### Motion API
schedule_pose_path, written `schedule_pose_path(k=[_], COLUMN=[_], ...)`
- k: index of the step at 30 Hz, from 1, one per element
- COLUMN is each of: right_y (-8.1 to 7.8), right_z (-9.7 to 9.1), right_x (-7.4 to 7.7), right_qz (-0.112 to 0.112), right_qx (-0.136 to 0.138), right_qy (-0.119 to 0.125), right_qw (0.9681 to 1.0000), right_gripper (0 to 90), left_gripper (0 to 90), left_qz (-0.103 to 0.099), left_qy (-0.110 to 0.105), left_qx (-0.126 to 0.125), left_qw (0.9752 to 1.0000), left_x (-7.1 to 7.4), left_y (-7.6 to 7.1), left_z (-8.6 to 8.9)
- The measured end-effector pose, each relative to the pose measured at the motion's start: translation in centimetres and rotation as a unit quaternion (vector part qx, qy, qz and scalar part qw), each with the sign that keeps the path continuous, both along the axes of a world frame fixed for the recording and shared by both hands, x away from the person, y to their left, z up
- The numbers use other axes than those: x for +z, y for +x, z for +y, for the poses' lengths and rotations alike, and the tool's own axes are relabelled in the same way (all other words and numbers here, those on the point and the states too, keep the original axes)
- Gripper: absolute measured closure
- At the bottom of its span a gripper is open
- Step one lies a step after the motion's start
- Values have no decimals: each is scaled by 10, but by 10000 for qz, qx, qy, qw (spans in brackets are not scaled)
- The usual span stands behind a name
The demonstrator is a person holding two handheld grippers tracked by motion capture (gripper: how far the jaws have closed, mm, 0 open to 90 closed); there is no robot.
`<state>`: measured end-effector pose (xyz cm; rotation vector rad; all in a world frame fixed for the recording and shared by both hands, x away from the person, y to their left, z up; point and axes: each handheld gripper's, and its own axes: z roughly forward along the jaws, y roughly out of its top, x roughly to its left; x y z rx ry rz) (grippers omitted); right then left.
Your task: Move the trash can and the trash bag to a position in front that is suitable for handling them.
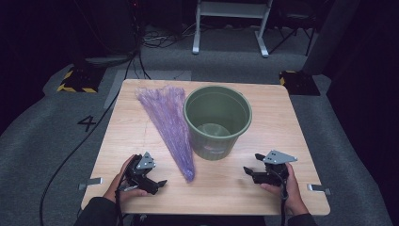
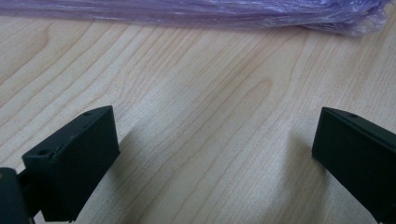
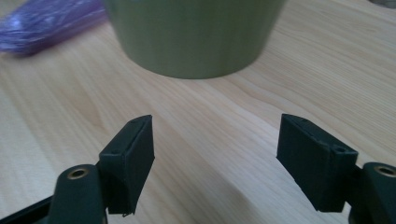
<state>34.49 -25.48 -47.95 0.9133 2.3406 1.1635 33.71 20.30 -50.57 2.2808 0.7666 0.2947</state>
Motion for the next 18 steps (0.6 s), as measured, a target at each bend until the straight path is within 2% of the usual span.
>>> schedule_pose_path(k=[3, 5, 9, 16, 18], right_y=[-1, -1, -1, 0, 0], right_z=[5, 3, 0, 2, 2], right_x=[0, 5, 12, 36, 45], right_qz=[-58, -196, -181, -344, -310], right_qx=[80, 84, 70, 191, 264], right_qy=[-59, -9, 138, 275, 366], right_qw=[9999, 9998, 9997, 9988, 9985], right_gripper=[282, 284, 277, 251, 248], left_gripper=[3, 3, 3, 2, 2], left_qz=[4, 6, 5, 3, 7], left_qy=[2, 4, 6, 3, 1], left_qx=[-5, -6, -11, -14, -12], left_qw=[10000, 10000, 10000, 10000, 10000], left_x=[0, 0, 0, 0, 0], left_y=[0, 0, 0, 0, 0], left_z=[0, 0, -1, -1, -1])
